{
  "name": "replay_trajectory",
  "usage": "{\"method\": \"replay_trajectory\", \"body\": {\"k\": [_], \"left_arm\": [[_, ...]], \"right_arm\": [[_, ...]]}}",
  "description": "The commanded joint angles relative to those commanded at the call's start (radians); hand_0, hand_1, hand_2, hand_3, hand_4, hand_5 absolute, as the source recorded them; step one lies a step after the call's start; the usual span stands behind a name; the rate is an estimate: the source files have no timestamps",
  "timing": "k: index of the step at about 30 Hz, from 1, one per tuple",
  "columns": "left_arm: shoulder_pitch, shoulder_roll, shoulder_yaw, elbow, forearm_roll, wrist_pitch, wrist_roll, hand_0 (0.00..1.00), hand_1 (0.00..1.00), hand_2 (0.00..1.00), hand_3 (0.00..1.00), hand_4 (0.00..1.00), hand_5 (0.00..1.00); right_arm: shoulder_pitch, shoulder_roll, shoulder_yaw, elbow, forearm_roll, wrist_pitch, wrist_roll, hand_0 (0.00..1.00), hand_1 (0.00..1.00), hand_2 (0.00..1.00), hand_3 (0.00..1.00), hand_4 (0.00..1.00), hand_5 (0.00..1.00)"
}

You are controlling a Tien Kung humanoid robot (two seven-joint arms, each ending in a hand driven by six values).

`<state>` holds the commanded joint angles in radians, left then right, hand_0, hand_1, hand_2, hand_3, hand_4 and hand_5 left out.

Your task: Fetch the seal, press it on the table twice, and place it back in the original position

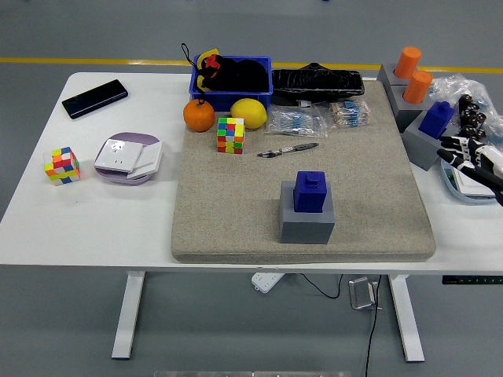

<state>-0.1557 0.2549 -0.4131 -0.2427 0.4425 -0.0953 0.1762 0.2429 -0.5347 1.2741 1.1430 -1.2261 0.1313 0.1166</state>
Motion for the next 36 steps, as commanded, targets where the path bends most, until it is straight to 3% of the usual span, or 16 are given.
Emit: {"method": "replay_trajectory", "body": {"k": [6,20,36], "left_arm": [[0.002,-0.002,-0.005,0.001,0.000,0.000,0.001,0.747,0.697,0.686,0.753,0.692,0.292],[-0.003,0.003,-0.021,0.001,0.004,0.001,-0.001,0.747,0.697,0.687,0.753,0.688,0.296],[-0.004,0.004,-0.028,0.001,0.006,0.006,0.001,0.747,0.696,0.685,0.753,0.686,0.295]], "right_arm": [[-0.019,0.000,0.066,-0.017,-0.050,0.030,-0.045,0.948,0.898,0.869,0.835,0.998,0.754],[-0.030,-0.005,0.188,-0.015,-0.099,0.047,-0.080,0.931,0.888,0.868,0.839,0.998,0.696],[-0.033,-0.002,0.239,-0.019,-0.109,0.072,-0.124,0.933,0.900,0.887,0.858,0.998,0.714]]}}
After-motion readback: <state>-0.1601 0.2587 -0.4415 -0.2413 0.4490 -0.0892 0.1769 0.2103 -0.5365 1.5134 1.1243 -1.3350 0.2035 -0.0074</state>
